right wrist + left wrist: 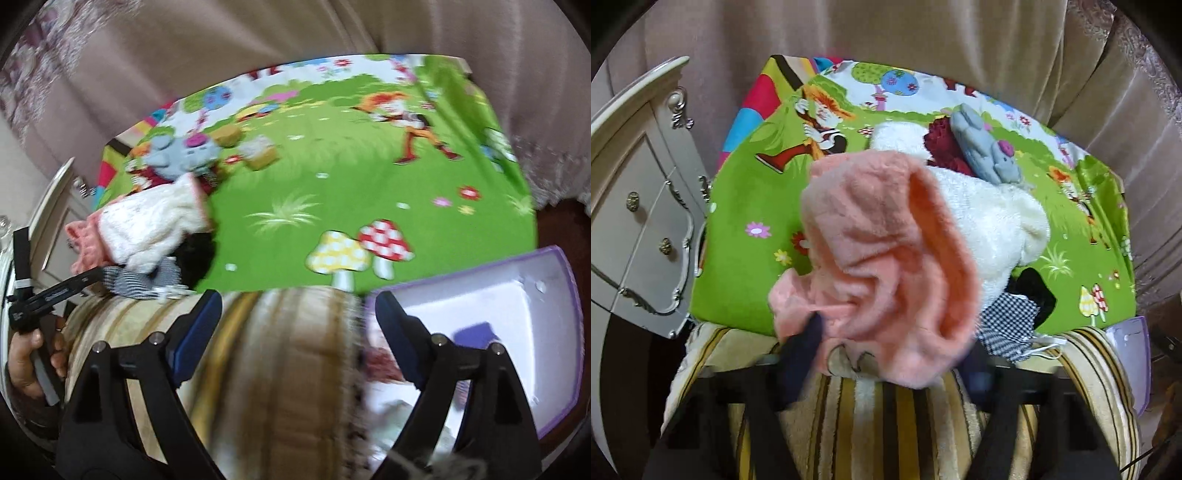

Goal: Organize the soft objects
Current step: 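Grasp the white fluffy toy with the right tool while the left tool grasps the pink towel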

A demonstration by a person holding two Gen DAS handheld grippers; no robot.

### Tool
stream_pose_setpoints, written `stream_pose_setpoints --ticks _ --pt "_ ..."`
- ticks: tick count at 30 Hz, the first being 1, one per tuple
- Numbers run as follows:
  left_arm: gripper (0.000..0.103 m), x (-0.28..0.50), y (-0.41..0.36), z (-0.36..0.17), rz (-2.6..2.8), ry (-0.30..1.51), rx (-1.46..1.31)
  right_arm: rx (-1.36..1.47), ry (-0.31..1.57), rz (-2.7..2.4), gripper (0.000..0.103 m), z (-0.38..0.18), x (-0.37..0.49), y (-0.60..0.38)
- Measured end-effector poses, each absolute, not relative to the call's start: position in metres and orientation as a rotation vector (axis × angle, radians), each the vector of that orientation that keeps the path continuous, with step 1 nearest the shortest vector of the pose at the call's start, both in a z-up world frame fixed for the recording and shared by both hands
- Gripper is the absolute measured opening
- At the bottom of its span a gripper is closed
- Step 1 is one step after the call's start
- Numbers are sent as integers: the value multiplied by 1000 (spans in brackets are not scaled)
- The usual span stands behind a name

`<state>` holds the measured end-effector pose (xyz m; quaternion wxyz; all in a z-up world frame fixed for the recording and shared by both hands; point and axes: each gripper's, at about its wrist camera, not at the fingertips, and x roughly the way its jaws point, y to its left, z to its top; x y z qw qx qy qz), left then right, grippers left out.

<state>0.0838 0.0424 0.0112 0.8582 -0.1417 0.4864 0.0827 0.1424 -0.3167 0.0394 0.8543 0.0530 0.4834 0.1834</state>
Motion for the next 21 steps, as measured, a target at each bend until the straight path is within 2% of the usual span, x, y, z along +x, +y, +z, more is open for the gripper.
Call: stream_pose_setpoints --ticks 2,5,7,15,21 --pt "35 82 42 10 159 1016 -304 97 1023 422 90 39 148 -299" --pt "24 78 43 14 155 990 -318 35 1017 491 90 39 156 -264" --pt "21 75 46 20 154 959 -330 -39 990 543 90 41 160 -241" --pt "16 60 61 49 138 805 -404 -371 894 740 91 45 173 -159" --pt "16 60 69 50 147 800 -428 -665 813 856 92 30 179 -108"
